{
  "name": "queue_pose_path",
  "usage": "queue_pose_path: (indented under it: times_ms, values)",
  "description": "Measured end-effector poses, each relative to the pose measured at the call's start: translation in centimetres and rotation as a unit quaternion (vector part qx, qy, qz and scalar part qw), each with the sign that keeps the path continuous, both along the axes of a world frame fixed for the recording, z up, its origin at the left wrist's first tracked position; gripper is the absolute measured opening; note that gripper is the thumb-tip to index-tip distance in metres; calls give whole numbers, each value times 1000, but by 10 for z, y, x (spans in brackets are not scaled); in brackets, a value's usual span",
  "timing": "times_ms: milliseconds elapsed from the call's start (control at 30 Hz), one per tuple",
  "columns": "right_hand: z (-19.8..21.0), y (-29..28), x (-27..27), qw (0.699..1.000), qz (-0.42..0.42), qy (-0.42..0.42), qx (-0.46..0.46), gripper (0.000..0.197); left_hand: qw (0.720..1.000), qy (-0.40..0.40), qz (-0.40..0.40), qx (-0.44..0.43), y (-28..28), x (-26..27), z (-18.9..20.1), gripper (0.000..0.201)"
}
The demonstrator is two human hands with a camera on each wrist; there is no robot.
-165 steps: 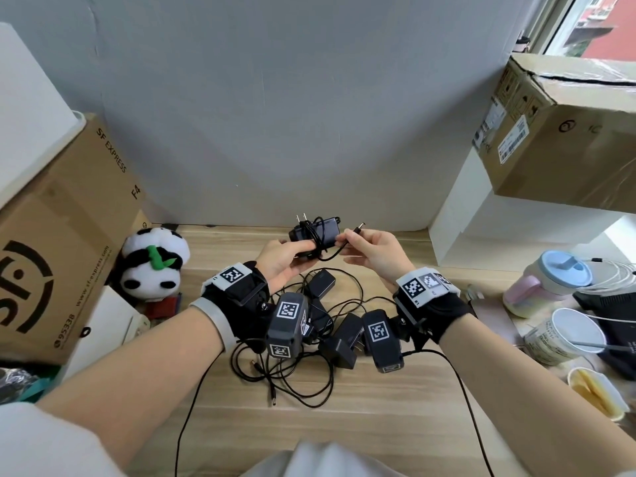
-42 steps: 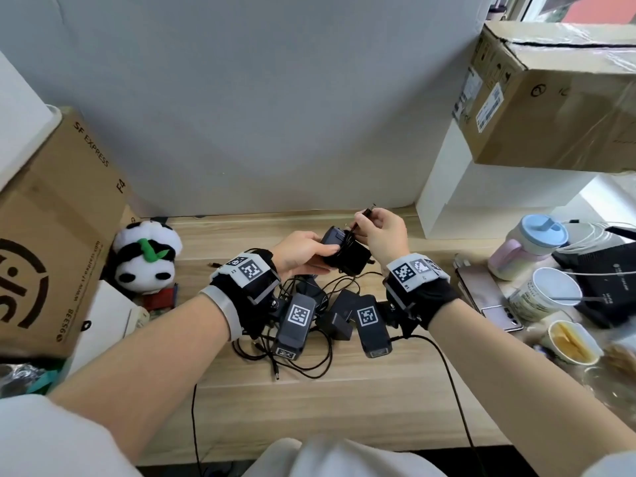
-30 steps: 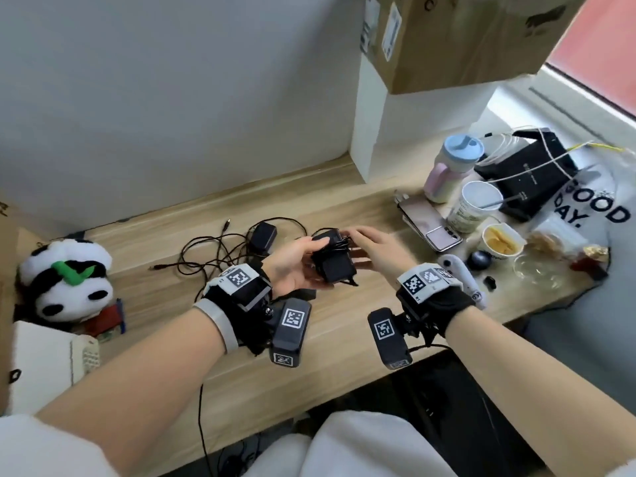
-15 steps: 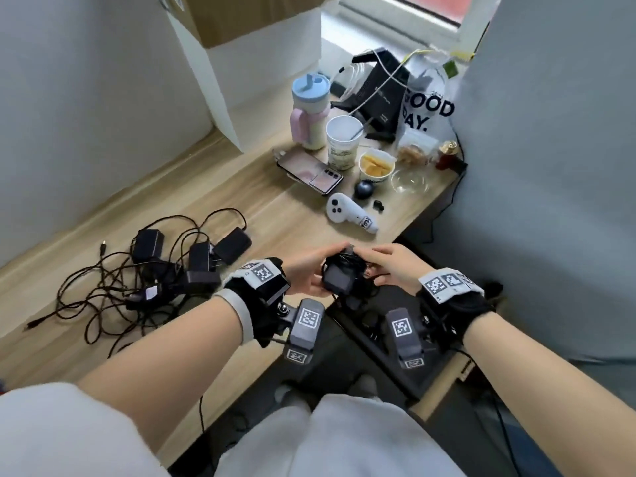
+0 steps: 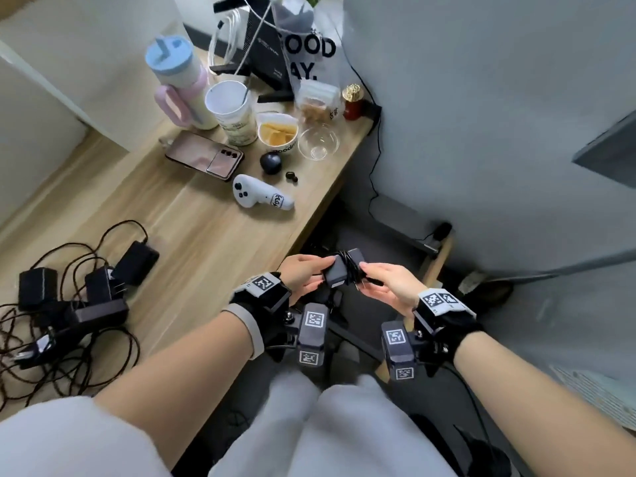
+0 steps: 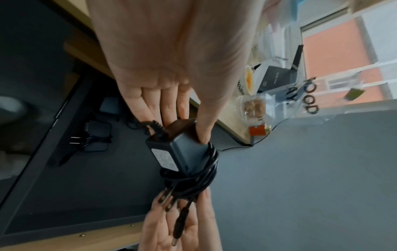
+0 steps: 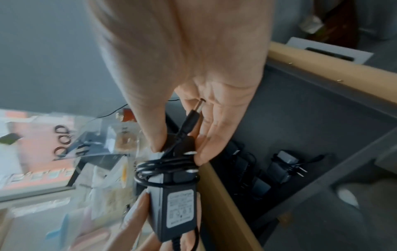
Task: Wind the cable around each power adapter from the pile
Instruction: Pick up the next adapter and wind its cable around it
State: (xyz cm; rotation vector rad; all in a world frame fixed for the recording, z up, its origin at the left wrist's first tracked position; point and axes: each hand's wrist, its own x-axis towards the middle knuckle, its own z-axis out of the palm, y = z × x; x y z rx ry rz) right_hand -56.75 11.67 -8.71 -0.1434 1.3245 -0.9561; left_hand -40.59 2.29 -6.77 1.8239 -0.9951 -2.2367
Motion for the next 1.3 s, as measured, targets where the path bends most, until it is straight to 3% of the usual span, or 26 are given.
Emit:
queue_pose_path:
  times_ms: [100, 300, 400, 633, 767, 900, 1000, 1200, 1300]
  values:
    - [-30, 5, -4, 998, -40, -29, 32, 27, 1000, -17, 4, 3, 1, -9, -29, 36]
    - [-97, 7, 1, 991, -90, -33, 94, 14, 996, -88, -29, 1, -3, -18, -89, 34]
    - [-129, 0, 6, 990, -100, -6, 104, 23, 992, -111, -60, 13, -7, -20, -119, 32]
    - [-205, -24, 7, 990, -31, 68, 117, 41, 996, -86, -11, 23, -26, -29, -190, 34]
    - [-231, -39, 6, 986, -10, 101, 131, 41, 995, -96, -6, 17, -35, -31, -223, 37]
    - [-248, -45, 8, 978, 16, 145, 147, 42, 995, -98, -21, 11, -34, -33, -249, 22]
    - [-255, -48, 9, 977, 31, 134, 164, 41, 991, -119, -61, 0, -36, -36, -258, 16]
    - [-238, -38, 2, 971, 45, 105, 212, 35, 983, -152, -106, -18, -32, -31, -247, 47]
    - [-215, -25, -2, 969, 40, 107, 220, 36, 981, -149, -117, -27, -23, -28, -228, 49]
